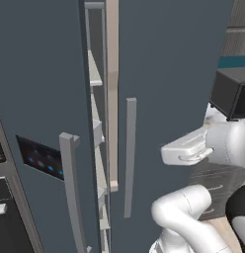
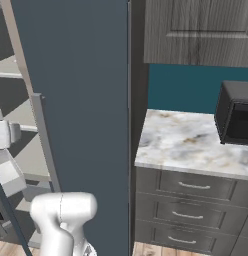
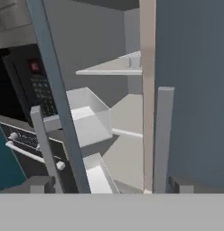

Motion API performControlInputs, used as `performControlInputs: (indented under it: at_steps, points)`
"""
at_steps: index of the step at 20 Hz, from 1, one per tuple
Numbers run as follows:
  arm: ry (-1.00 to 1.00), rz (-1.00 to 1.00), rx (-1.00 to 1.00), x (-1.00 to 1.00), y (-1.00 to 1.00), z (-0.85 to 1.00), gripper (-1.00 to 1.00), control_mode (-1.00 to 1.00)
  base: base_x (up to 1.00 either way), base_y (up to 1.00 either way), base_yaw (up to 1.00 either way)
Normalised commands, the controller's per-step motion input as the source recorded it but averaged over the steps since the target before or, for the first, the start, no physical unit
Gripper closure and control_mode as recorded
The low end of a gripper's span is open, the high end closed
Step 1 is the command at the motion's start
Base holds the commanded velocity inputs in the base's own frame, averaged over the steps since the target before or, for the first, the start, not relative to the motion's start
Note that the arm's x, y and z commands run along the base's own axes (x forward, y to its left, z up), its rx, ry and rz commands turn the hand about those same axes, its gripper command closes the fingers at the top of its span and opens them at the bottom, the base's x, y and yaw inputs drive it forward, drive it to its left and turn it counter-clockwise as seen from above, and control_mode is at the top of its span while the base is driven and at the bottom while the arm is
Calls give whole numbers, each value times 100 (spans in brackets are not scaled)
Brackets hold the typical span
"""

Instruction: Open the freezer door, pick up the ice cube tray from the freezer, and place it on the dining counter.

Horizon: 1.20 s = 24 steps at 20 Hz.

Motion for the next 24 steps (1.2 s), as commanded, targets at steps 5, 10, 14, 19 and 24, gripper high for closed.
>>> performControlInputs:
  at_steps: [5,10,14,19,24]
  points:
    - [-9,32,5,43,0,0,-100,-100,0,0,0]
    - [-20,37,5,34,-1,0,-100,-100,0,0,0]
    - [-14,34,1,25,1,-8,-100,-100,0,0,0]
    - [-3,26,0,10,14,-32,-100,-100,0,0,0]
    - [-7,10,1,22,11,-18,-100,-100,0,0,0]
